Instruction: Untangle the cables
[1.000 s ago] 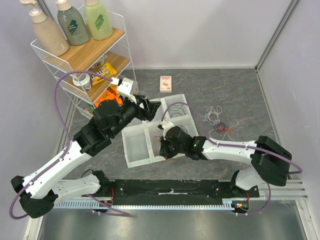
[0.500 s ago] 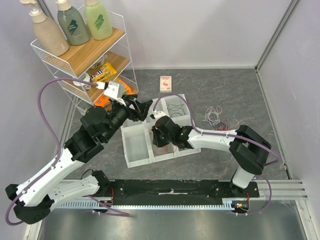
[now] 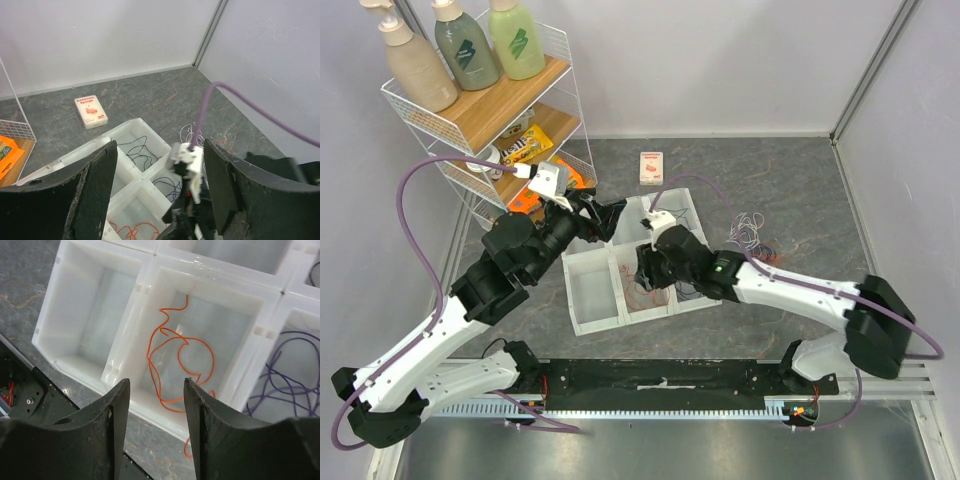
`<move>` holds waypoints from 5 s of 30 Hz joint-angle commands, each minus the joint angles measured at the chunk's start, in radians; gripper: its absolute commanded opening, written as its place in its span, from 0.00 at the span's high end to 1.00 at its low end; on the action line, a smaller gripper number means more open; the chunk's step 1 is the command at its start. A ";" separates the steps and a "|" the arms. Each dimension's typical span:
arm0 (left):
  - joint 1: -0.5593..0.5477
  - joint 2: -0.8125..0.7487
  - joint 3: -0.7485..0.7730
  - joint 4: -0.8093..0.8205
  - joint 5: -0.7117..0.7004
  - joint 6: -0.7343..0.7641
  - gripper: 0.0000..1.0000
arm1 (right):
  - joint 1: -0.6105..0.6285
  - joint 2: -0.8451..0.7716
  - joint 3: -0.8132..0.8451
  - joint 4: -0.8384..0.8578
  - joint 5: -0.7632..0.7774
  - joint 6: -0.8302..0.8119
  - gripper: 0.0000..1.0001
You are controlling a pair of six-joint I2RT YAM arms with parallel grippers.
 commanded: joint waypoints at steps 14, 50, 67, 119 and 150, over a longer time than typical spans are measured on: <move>0.002 0.056 0.012 0.018 -0.004 0.012 0.23 | 0.001 -0.206 -0.174 -0.114 0.079 0.039 0.50; 0.002 0.063 0.024 0.009 0.053 -0.008 0.23 | -0.069 -0.095 -0.058 -0.009 0.078 -0.017 0.53; 0.002 0.067 0.017 0.013 0.041 -0.005 0.23 | -0.776 -0.403 -0.278 -0.259 0.195 -0.056 0.32; 0.002 0.159 0.064 -0.031 0.180 -0.023 0.25 | -0.855 -0.220 -0.292 -0.008 0.016 -0.155 0.31; 0.002 0.182 0.064 -0.036 0.197 -0.035 0.25 | -0.855 -0.284 -0.287 -0.104 0.019 -0.118 1.00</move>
